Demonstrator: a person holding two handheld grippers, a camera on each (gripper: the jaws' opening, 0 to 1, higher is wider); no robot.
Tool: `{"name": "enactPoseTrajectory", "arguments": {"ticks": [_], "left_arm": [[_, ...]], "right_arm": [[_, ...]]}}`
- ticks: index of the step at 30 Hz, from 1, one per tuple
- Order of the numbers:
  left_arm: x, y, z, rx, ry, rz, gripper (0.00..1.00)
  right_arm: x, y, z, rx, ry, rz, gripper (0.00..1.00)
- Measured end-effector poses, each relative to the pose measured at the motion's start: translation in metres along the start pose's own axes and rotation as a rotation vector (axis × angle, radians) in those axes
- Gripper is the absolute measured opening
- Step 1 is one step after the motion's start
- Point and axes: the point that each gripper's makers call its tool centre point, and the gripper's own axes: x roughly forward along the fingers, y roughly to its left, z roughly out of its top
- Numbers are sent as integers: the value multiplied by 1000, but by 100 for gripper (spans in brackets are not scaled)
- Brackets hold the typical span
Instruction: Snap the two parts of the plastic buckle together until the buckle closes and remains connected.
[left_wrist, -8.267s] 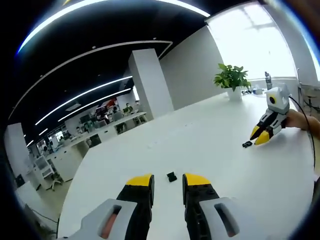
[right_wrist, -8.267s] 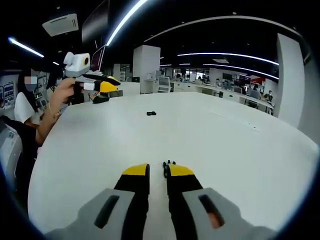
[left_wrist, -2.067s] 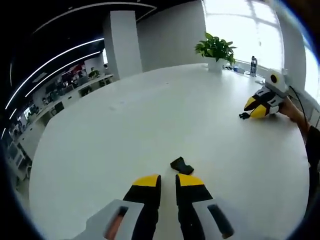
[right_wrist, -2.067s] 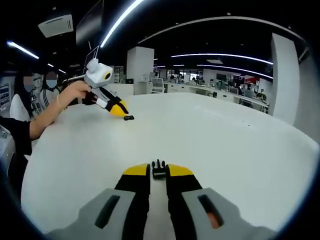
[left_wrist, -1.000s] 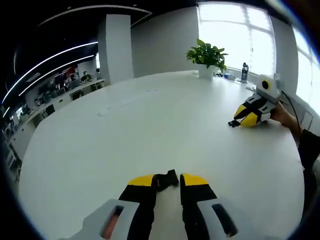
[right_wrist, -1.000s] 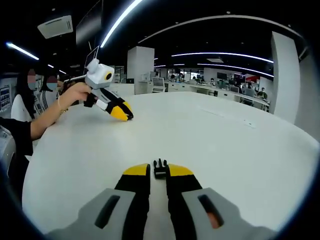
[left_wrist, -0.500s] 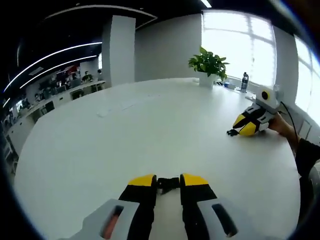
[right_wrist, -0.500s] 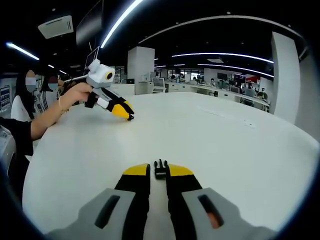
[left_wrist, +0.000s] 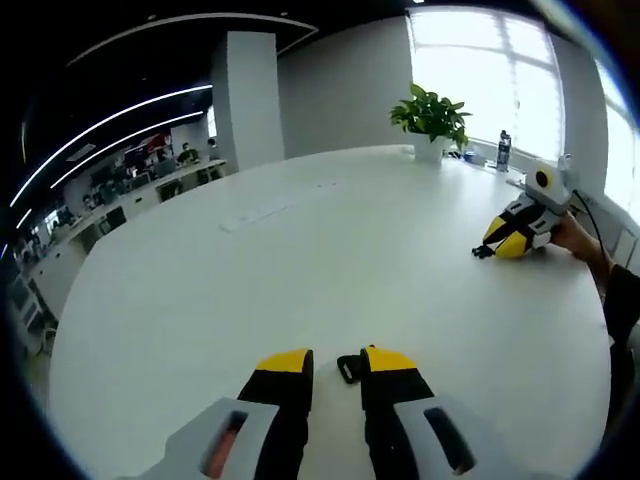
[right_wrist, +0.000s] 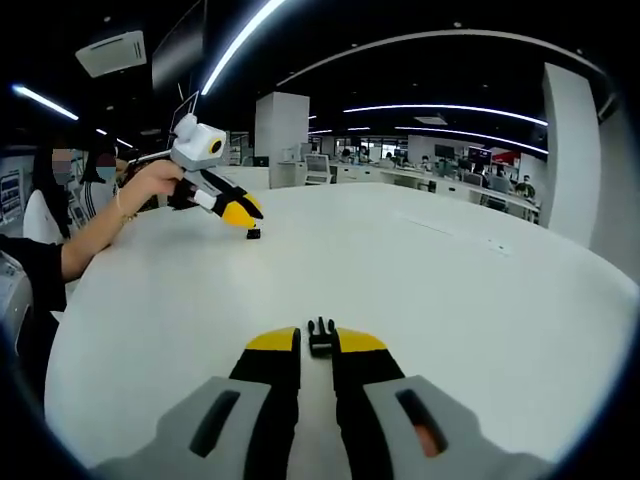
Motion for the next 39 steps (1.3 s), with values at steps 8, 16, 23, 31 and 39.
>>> {"name": "enactPoseTrajectory", "arguments": {"ticks": [8,16,23,31,39], "left_arm": [[3,-7,-4,35,32,-38,18],[-1,-12,2,40,8,-59,18],[1,-15,-7,78,52,-56,18],[4,-14,-8,80,60,-48,18],[8,-13,-4,45,43,-59,18]], "right_arm": [[0,0,0,-1,-1,-1,13],[0,0,1,-1,0,-1,13],[0,0,1,-1,1,-2,13],[0,0,1,0,3,-1,13],[0,-1,1,1,4,0,13]]}}
